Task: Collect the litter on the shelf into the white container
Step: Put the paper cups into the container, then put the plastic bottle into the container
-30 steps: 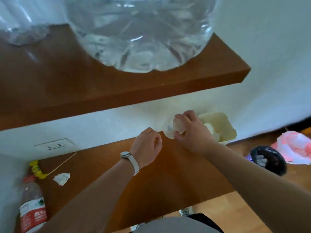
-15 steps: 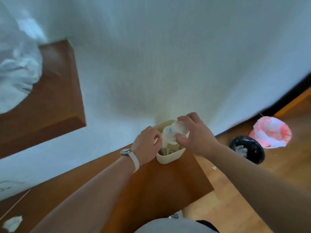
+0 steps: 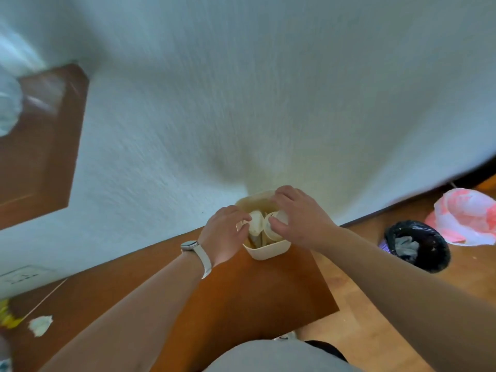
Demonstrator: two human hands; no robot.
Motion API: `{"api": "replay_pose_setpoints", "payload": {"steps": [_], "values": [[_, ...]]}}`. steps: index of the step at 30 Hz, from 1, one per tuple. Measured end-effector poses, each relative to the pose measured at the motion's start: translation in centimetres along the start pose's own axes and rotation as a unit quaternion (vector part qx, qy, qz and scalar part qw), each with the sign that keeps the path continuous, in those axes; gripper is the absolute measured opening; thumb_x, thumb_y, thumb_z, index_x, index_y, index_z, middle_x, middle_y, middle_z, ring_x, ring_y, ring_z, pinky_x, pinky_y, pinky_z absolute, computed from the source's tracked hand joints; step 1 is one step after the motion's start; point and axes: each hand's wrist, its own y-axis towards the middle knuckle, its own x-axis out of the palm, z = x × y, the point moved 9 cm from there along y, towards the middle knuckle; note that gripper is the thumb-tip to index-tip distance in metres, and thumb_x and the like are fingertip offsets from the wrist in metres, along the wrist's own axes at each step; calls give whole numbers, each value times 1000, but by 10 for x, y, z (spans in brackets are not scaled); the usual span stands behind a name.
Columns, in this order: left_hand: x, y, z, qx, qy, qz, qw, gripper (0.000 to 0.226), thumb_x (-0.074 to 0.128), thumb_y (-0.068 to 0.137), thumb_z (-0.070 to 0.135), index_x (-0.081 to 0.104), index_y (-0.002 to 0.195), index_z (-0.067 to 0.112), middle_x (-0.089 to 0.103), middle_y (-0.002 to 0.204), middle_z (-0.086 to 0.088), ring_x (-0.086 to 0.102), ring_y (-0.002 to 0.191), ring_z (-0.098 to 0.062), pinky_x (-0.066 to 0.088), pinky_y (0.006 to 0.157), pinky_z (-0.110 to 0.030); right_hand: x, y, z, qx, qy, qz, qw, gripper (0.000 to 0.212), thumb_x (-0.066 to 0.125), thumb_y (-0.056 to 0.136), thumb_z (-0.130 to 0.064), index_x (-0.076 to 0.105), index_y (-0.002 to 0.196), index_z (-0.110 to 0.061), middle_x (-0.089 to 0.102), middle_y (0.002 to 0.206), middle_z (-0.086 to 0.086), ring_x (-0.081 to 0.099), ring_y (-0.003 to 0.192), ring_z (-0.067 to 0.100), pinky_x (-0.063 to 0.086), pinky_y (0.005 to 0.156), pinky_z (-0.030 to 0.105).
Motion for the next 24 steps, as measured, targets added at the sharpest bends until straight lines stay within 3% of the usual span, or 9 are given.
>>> {"api": "replay_pose_setpoints", "payload": {"steps": [5, 10, 15, 24], "values": [[-15, -13, 0, 3, 16, 15, 1000, 26, 50, 98, 29, 60, 121, 26, 56, 128, 8, 47, 119, -12, 40, 104, -33, -6, 4, -19, -44, -6, 8, 999, 41, 56, 89, -38, 57, 124, -17, 50, 133, 2, 47, 120, 22, 40, 99, 38], [-44, -41, -12, 12, 39, 63, 997, 27, 50, 99, 25, 64, 120, 18, 61, 127, 2, 51, 119, -15, 32, 99, -24, 5, 18, -61, -98, -38, -19, 994, 43, 52, 90, -41, 55, 127, -19, 49, 139, 2, 44, 127, 22, 37, 103, 40], [-71, -82, -60, -31, 53, 97, 993, 31, 52, 98, 27, 61, 125, 17, 58, 134, -1, 49, 126, -19, 38, 107, -37, 23, 30, -117, -136, -63, -37, 988, 45, 52, 93, -39, 51, 133, -19, 45, 143, 0, 39, 131, 19, 29, 106, 35], [-112, -190, -179, -94, 143, 132, 976, 33, 50, 97, 34, 56, 127, 23, 57, 134, 1, 51, 125, -20, 38, 105, -38, 91, 37, -257, -230, -79, -100, 965, 48, 45, 96, -43, 46, 137, -18, 43, 145, 1, 37, 133, 20, 30, 109, 39]]}}
